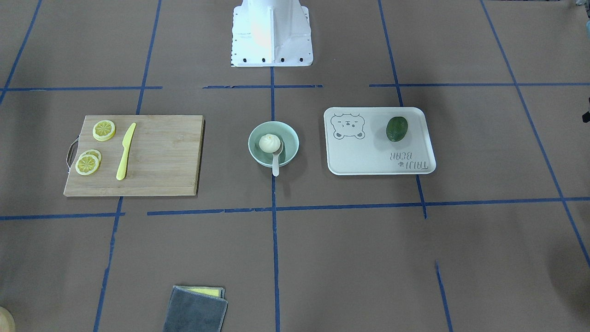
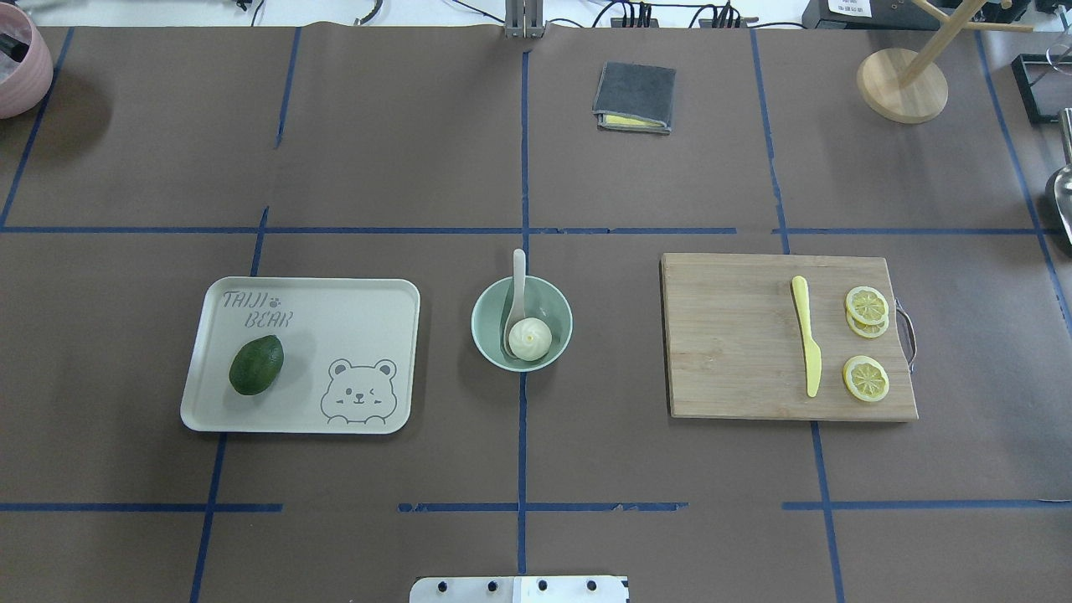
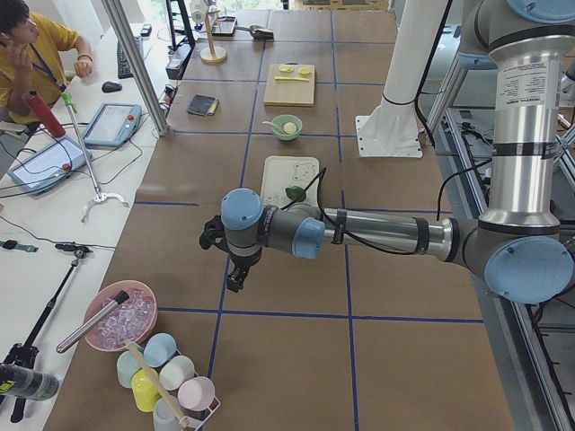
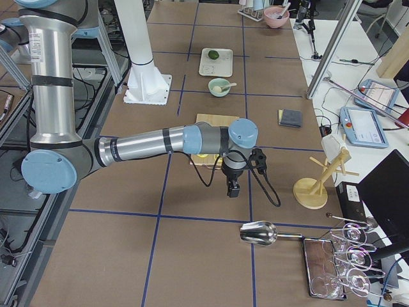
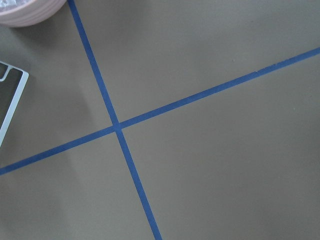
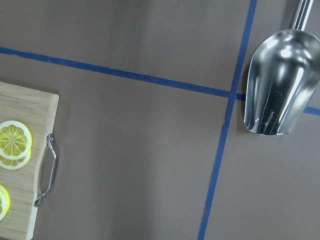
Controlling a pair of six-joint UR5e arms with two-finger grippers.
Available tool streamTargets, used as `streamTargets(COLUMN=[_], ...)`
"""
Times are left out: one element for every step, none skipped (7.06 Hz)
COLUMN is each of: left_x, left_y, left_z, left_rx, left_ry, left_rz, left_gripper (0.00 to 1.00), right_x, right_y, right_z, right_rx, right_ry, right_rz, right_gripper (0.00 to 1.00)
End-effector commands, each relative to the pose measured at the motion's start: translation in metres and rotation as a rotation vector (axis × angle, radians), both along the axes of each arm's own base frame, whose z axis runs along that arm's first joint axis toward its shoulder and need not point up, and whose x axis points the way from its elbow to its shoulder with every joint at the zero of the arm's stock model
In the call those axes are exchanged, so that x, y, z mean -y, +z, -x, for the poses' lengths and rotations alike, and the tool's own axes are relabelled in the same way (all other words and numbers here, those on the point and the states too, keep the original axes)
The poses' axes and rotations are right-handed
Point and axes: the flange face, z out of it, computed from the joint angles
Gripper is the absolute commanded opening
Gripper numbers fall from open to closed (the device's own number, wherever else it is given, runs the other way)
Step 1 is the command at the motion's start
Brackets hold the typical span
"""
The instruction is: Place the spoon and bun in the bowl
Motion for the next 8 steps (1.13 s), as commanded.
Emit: streamTargets(left_x=[0.000,-0.002,-0.002,-0.001,0.000,0.002,0.003,0.003], left_y=[0.000,0.002,0.000,-0.001,-0.002,-0.004,-0.005,-0.006], left_z=[0.000,0.000,0.000,0.000,-0.001,-0.001,0.000,-0.001], left_rx=[0.002,0.005,0.005,0.004,0.004,0.003,0.005,0.004], left_ry=[0.002,0.001,0.001,0.001,0.003,0.003,0.001,0.002], left_rz=[-0.003,-0.001,-0.004,-0.008,-0.013,-0.017,-0.021,-0.022], left_gripper=[1.00,1.00,1.00,1.00,1.00,1.00,1.00,1.00], right_x=[0.000,0.001,0.001,0.001,-0.001,-0.002,-0.015,-0.022], right_y=[-0.004,-0.004,0.000,-0.001,0.000,0.002,0.015,0.020], right_z=[0.001,0.001,0.001,0.001,0.001,0.000,-0.001,-0.002], right_rx=[0.002,0.003,0.001,0.001,0.003,0.001,0.000,0.003], right_ry=[0.005,0.006,0.006,0.006,0.005,0.004,0.004,0.004], right_rz=[-0.001,0.000,0.007,0.006,0.006,0.010,0.037,0.046], right_gripper=[1.00,1.00,1.00,1.00,1.00,1.00,1.00,1.00])
